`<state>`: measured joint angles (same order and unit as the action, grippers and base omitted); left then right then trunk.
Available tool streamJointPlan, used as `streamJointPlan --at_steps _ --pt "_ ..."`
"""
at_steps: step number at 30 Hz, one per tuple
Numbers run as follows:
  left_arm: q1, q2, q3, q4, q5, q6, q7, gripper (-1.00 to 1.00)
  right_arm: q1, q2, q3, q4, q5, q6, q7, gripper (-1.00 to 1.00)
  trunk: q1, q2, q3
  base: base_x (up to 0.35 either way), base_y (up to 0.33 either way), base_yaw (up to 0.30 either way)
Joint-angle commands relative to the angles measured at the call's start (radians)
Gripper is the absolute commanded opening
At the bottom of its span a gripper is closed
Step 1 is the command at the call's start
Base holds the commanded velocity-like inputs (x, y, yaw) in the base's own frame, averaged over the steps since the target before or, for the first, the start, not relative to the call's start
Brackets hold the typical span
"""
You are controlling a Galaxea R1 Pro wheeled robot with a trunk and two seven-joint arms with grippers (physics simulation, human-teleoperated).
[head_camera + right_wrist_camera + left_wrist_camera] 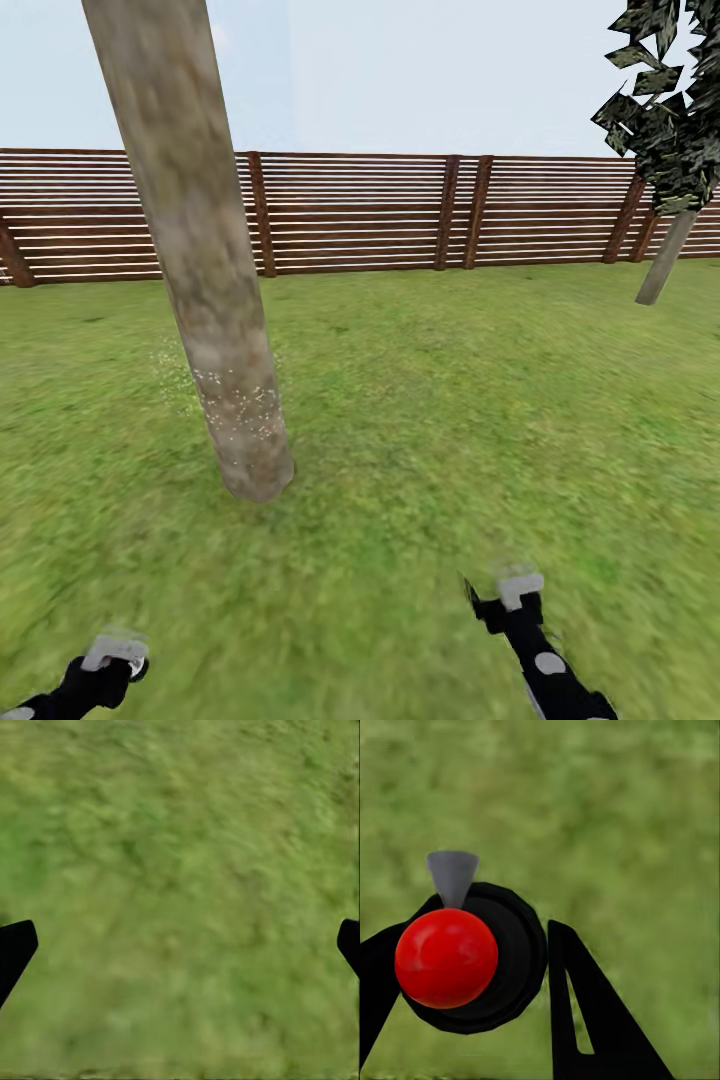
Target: In the garden, pick up the pesticide atomizer on the floor and spray pesticide onto both trees until each tree trunk is fully covered.
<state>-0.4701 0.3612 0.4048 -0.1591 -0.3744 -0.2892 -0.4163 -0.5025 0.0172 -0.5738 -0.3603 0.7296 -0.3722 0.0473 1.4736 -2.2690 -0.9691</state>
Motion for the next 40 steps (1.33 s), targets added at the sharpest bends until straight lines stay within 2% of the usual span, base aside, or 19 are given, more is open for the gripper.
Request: streamJointPlan --at_steps 1,3,4,8,9,12,14,20,22,29,40 --pt "0.033 -0.013 0.008 0.008 0.051 -0.051 0.061 -1.0 0.023 -0.001 -0.004 0.05 0.001 -0.059 -0.088 1.0 0.0 0.0 0.0 0.0 0.0 0.0" --pt "0.081 -0.04 0.012 0.016 0.105 -0.111 0.118 -1.0 0.06 -0.003 -0.007 0.148 0.002 -0.176 -0.185 1.0 0.0 0.0 0.0 0.0 0.0 0.0" --pt "0.091 -0.049 0.013 0.018 0.113 -0.119 0.127 -1.0 0.072 -0.004 -0.007 0.173 0.002 -0.199 -0.198 1.0 0.0 0.0 0.0 0.0 0.0 0.0" --pt "0.131 -0.107 0.012 0.055 0.115 -0.126 0.135 -1.0 0.088 -0.002 -0.007 0.216 0.004 -0.221 -0.209 1.0 0.0 0.0 0.0 0.0 0.0 0.0" --pt "0.136 -0.114 0.014 0.058 0.132 -0.128 0.156 -1.0 0.088 -0.003 -0.007 0.258 0.004 -0.221 -0.209 1.0 0.0 0.0 0.0 0.0 0.0 0.0" --pt "0.136 -0.116 0.014 0.058 0.155 -0.128 0.17 -1.0 0.089 -0.003 -0.007 0.269 0.004 -0.221 -0.209 1.0 0.0 0.0 0.0 0.0 0.0 0.0" --pt "0.137 -0.116 0.014 0.058 0.157 -0.128 0.171 -1.0 0.089 -0.003 -0.007 0.27 0.004 -0.221 -0.209 1.0 0.0 0.0 0.0 0.0 0.0 0.0" --pt "0.137 -0.117 0.014 0.059 0.157 -0.127 0.171 -1.0 0.089 -0.002 -0.006 0.272 0.002 -0.22 -0.21 1.0 0.0 0.0 0.0 0.0 0.0 0.0" --pt "0.137 -0.118 0.013 0.059 0.157 -0.127 0.171 -1.0 0.09 0.001 -0.006 0.308 0.002 -0.219 -0.209 1.0 0.0 0.0 0.0 0.0 0.0 0.0" --pt "0.137 -0.135 0.013 0.062 0.152 -0.127 0.17 -1.0 0.115 0.003 -0.006 0.335 0.002 -0.218 -0.208 1.0 0.0 0.0 0.0 0.0 0.0 0.0" --pt "0.137 -0.128 0.013 0.073 0.152 -0.128 0.171 -1.0 0.119 0.003 -0.006 0.335 0.001 -0.218 -0.208 1.0 0.0 0.0 0.0 0.0 0.0 0.0"
